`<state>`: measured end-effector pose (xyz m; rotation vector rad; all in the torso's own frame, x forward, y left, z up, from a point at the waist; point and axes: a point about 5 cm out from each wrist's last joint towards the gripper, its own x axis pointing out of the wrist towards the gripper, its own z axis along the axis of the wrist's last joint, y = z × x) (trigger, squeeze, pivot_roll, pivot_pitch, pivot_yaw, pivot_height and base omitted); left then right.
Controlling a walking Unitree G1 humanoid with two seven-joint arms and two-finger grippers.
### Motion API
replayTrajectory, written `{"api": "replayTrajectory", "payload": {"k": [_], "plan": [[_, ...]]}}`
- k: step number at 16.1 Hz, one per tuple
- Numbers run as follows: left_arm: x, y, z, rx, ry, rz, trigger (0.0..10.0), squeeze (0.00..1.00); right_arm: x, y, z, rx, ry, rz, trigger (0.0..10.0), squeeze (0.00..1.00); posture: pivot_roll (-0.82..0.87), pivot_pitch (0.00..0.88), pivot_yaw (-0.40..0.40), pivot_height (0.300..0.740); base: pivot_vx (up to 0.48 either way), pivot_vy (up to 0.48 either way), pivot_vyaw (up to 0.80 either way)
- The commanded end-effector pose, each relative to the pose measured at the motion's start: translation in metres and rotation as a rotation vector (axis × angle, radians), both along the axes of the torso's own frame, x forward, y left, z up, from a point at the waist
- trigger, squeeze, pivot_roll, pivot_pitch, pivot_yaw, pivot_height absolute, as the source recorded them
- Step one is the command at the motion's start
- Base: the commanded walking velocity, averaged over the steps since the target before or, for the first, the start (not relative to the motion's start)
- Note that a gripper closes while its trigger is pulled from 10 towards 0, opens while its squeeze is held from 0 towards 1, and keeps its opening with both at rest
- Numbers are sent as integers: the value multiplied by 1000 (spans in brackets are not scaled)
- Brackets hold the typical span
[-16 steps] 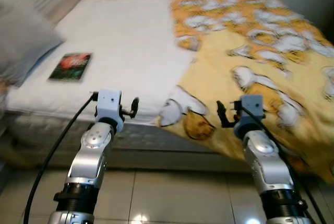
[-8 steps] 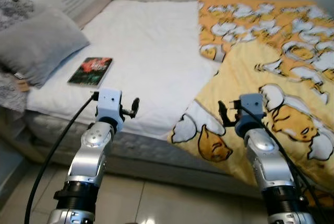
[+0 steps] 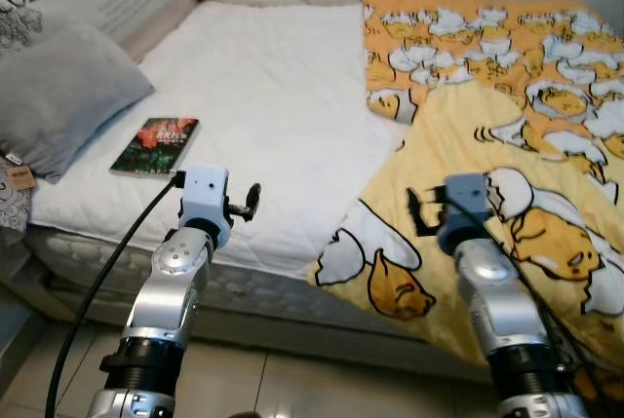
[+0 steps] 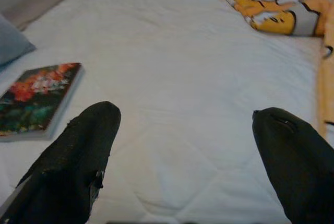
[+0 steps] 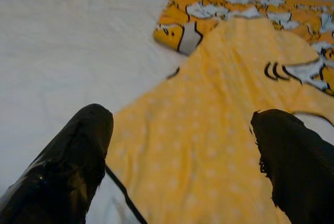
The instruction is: Clean up the room
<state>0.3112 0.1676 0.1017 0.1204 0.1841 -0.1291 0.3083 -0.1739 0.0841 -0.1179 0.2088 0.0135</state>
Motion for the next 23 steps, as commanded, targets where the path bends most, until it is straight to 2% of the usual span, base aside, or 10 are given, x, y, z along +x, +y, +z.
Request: {"api": "replayTrajectory", "payload": {"k": [1, 11, 14, 20, 22, 23], "plan": [[1, 10, 3, 16, -7, 21, 10000, 0, 3, 11, 4, 7, -20, 30, 10000, 0, -41, 0, 14, 740, 304, 0, 0], [-1, 9, 1, 9, 0, 27, 10000, 0, 3, 11, 4, -26, -20, 52, 10000, 0, -42, 0, 8, 740, 294, 0, 0], [-1, 9, 1, 9, 0, 29, 10000, 0, 3, 11, 4, -29, -21, 50, 10000, 0, -39, 0, 5, 740, 292, 0, 702], [-2, 9, 0, 23, 1, 25, 10000, 0, 3, 10, 2, -25, -11, 42, 10000, 0, -35, 0, -3, 740, 242, 0, 0], [-3, 9, -1, 26, 6, 19, 10000, 0, 3, 9, 0, 5, 5, 33, 10000, 0, -34, 0, -7, 740, 0, 0, 0], [-3, 7, -1, 50, 7, -19, 10000, 0, 7, 1, -9, -7, 85, 24, 10000, 0, -24, 0, -20, 740, 0, 0, 0]]}}
